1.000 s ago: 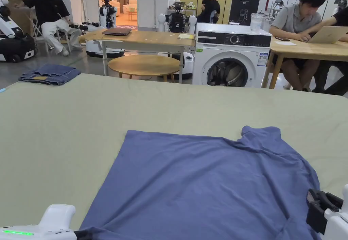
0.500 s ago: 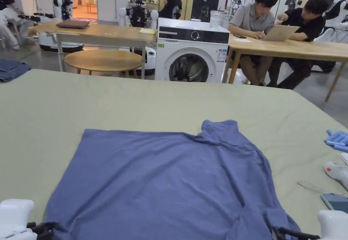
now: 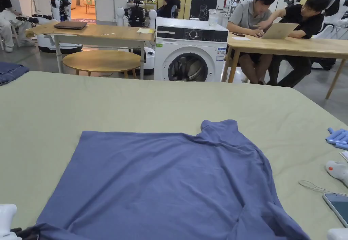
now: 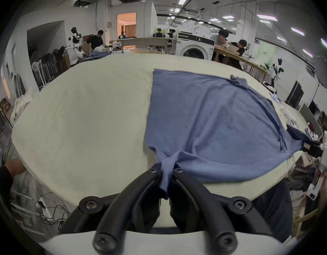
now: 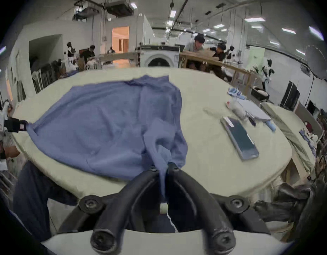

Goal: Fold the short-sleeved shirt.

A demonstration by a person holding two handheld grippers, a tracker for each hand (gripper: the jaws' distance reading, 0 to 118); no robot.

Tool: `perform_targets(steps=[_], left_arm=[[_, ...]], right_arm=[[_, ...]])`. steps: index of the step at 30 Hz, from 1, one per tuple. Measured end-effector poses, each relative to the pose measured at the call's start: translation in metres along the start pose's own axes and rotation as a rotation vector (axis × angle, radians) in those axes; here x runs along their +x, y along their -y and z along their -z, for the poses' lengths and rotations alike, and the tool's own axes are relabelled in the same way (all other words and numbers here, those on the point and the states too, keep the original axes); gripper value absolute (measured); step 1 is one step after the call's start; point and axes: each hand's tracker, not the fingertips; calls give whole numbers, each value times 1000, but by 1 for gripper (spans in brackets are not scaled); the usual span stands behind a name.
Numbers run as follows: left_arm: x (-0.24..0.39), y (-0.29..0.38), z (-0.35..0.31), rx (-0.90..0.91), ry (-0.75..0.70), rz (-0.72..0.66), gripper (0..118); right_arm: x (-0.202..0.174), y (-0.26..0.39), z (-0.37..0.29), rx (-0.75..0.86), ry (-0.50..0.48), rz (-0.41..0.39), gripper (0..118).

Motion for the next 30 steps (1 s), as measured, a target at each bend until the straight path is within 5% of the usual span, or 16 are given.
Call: perform_targets(steps=[7, 16, 30], left_arm=[[-11, -80, 18, 74, 31, -100, 2], [17, -163, 107, 54, -49, -36, 2], [11, -161, 190, -85, -83, -55, 2]], right_arm=[[27, -73, 34, 70, -13, 147, 4], [13, -137, 146, 2, 43, 142, 4], [5, -143, 232, -130, 72, 96, 4]])
